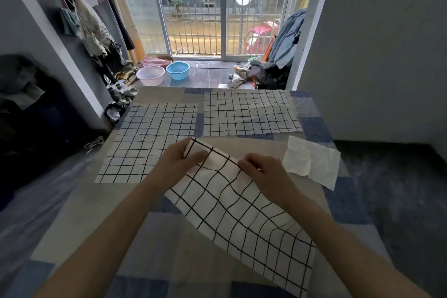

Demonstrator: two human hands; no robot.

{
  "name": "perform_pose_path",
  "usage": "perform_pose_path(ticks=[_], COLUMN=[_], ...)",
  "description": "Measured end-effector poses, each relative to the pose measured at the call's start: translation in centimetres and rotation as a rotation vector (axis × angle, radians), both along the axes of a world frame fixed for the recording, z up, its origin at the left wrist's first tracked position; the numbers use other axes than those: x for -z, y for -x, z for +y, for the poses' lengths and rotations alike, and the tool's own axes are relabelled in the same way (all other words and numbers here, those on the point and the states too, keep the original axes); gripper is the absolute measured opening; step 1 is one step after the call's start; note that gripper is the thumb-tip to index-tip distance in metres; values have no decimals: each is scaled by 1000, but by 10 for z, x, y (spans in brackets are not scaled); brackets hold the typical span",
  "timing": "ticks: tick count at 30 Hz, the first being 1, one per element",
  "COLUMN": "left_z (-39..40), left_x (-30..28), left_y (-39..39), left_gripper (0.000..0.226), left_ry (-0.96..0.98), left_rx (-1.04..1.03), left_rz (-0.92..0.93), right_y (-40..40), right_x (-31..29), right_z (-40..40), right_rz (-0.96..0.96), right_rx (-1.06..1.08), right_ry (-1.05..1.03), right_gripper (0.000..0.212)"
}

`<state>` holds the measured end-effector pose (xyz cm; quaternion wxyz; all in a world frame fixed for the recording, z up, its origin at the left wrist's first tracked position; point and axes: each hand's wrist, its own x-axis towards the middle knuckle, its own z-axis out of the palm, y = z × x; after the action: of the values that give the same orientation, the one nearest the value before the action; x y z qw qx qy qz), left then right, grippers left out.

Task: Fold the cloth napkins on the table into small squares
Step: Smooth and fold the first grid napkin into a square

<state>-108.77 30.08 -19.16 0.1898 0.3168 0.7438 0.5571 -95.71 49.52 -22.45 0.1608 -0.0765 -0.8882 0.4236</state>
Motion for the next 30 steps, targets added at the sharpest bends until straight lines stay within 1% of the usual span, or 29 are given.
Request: perform_pose_path(ticks=[2, 4, 7, 11, 13, 15, 16, 17, 18, 19, 20, 22, 23, 24, 25, 27, 28, 30], left_z=[2, 4, 2, -9, -18, -31, -38, -46, -55, -64, -71, -77, -80, -79, -80, -80, -79, -80], left_x=[-8, -16, -24, -29, -23, -14, -10, 2, 9, 17, 24, 36, 44, 44, 54, 73, 77, 99], left_y=[1, 3, 8, 20, 29, 35, 37, 43, 45, 49, 50, 47, 46, 39, 37, 29, 23, 15], left_gripper=[13, 16, 24, 21, 22, 27, 26, 19, 11, 8, 9, 22, 18, 10, 14, 11, 14, 23], left_ry=[18, 43, 53, 25, 53, 114, 150, 189, 210, 236, 252, 271, 260, 246, 245, 264, 262, 291], left_rx=[12, 29, 14, -95, -150, -193, -225, -253, -282, -294, -305, -344, -376, -379, -392, -373, -357, -329], left_rz=[105, 180, 300, 349, 358, 394, 396, 376, 345, 297, 264, 159, 87, 55, 0, -71, -92, -128], right_y=[-1, -4, -5, -14, -27, -41, -49, -55, -60, -65, -70, -80, -85, -91, -96, -104, -108, -114], right_x=[1, 4, 20, 48, 50, 56, 59, 63, 71, 76, 76, 72, 68, 70, 70, 72, 74, 82], right_z=[-1, -2, 2, 24, 37, 54, 61, 68, 77, 84, 88, 96, 99, 105, 108, 110, 110, 109], right_rz=[-29, -99, -219, -393, -469, -525, -543, -575, -604, -611, -624, -582, -560, -545, -536, -498, -472, -446], right_rx=[-17, -68, -100, -51, -14, 53, 71, 73, 59, 48, 52, 87, 107, 138, 174, 256, 292, 380], right_ry=[-11, -34, -133, -242, -342, -498, -522, -488, -408, -310, -186, 87, 216, 336, 441, 635, 726, 839], right_gripper=[19, 19, 19, 26, 31, 33, 34, 36, 36, 35, 34, 22, 14, 13, 16, 17, 16, 26])
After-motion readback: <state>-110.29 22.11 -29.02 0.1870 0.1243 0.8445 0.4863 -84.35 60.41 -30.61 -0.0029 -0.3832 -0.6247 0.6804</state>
